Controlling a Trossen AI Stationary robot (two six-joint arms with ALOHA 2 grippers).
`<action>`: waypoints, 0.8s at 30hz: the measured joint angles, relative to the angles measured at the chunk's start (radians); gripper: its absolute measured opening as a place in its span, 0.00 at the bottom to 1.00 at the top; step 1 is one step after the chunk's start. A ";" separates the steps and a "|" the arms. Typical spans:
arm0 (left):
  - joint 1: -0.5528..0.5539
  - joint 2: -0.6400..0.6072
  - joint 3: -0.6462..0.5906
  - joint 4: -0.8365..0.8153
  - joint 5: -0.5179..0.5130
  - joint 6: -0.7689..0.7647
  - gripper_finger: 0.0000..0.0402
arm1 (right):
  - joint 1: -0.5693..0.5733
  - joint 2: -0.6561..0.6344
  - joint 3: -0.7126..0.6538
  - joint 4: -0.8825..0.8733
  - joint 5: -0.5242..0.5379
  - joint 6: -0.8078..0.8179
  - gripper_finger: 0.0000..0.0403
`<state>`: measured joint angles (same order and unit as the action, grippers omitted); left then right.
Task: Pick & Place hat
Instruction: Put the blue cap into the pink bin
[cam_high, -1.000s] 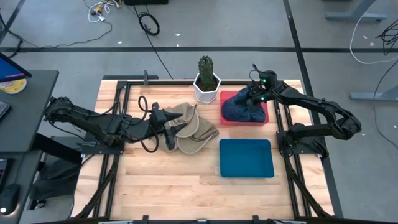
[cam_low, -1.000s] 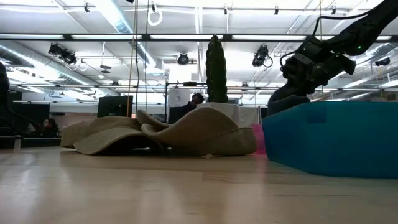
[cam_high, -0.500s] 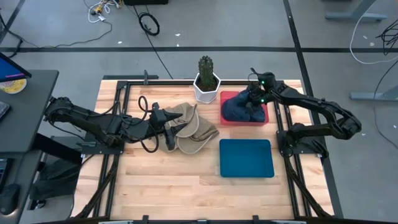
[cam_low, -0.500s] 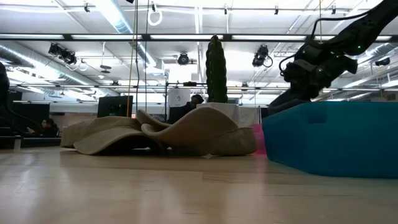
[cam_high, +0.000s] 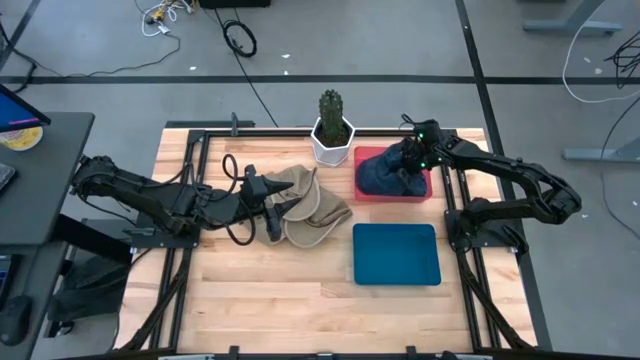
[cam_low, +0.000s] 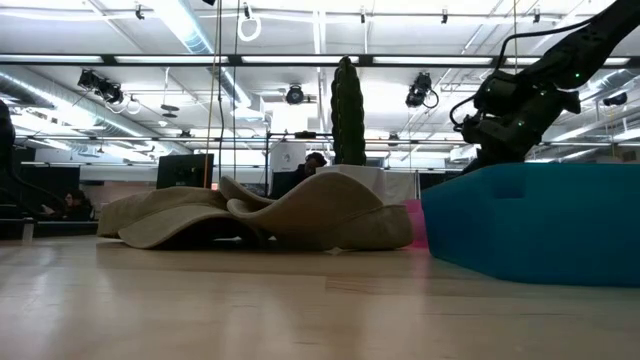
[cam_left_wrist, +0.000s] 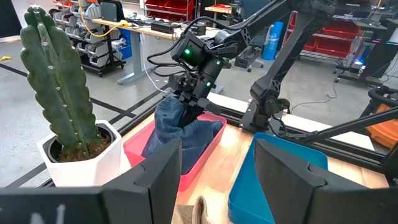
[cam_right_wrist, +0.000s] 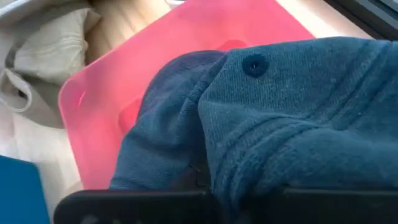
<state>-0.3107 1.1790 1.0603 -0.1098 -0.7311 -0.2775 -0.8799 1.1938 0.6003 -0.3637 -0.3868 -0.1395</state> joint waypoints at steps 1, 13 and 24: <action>0.000 0.000 0.000 0.000 0.000 0.000 0.51 | 0.000 0.000 0.000 -0.001 0.002 0.005 0.01; 0.000 0.000 0.000 -0.034 0.000 -0.002 0.51 | 0.000 0.000 0.000 -0.073 -0.112 0.335 0.22; 0.000 0.000 0.000 -0.075 0.000 -0.027 0.51 | -0.029 -0.086 0.097 -0.132 -0.368 0.495 0.59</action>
<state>-0.3111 1.1790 1.0603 -0.1846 -0.7307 -0.3042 -0.9091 1.1074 0.6972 -0.4961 -0.7551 0.3555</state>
